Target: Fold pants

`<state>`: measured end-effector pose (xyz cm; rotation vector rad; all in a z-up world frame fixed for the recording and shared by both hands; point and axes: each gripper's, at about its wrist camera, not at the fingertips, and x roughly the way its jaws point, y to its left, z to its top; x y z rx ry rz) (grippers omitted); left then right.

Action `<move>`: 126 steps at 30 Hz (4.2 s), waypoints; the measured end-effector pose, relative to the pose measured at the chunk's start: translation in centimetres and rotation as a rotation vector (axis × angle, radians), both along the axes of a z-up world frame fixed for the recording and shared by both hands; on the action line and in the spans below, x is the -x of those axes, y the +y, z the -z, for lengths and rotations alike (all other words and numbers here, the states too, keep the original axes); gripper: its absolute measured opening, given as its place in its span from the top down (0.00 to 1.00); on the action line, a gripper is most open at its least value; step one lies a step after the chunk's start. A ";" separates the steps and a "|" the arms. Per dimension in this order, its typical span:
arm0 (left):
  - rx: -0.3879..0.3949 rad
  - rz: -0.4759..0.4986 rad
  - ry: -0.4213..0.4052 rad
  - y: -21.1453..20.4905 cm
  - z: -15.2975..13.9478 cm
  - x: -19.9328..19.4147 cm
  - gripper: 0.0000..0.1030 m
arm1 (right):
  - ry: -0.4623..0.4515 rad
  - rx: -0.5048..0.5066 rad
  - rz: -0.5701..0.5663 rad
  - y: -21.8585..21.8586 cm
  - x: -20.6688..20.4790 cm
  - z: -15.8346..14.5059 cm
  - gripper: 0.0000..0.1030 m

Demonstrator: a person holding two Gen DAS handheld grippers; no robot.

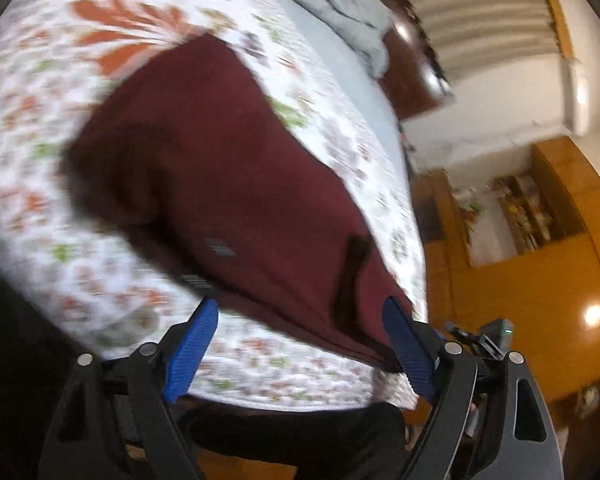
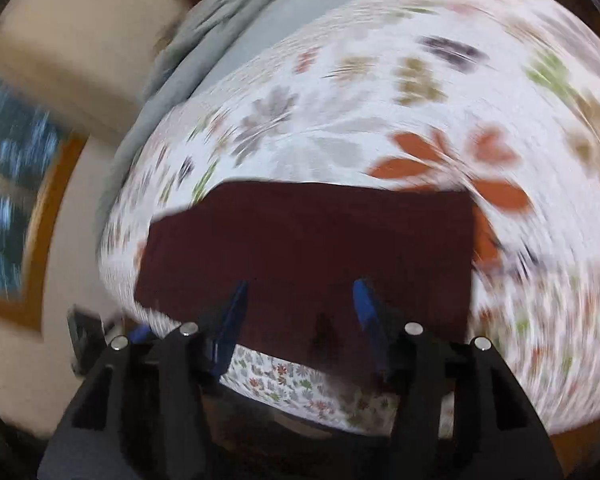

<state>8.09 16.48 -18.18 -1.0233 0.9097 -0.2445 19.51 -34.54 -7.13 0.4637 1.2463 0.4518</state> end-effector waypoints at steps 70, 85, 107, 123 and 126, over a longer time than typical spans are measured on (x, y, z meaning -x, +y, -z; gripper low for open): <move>-0.153 0.350 -0.202 -12.4 -2.7 -2.4 0.18 | 0.098 -0.087 -0.339 13.5 -4.4 6.5 0.64; 0.108 -0.392 0.077 5.9 4.1 3.3 0.18 | 0.018 0.318 -1.178 44.7 -11.8 0.7 0.15; 0.204 -0.376 -0.164 10.9 6.4 -0.4 0.20 | 0.056 0.048 -1.031 41.2 -5.4 3.7 0.15; 0.287 -0.556 -0.059 12.0 6.4 9.1 0.19 | -0.263 0.289 -1.216 48.8 4.3 5.7 0.26; 0.303 -0.573 -0.095 13.0 6.0 9.7 0.19 | -0.746 0.577 -1.299 49.2 10.6 3.4 0.08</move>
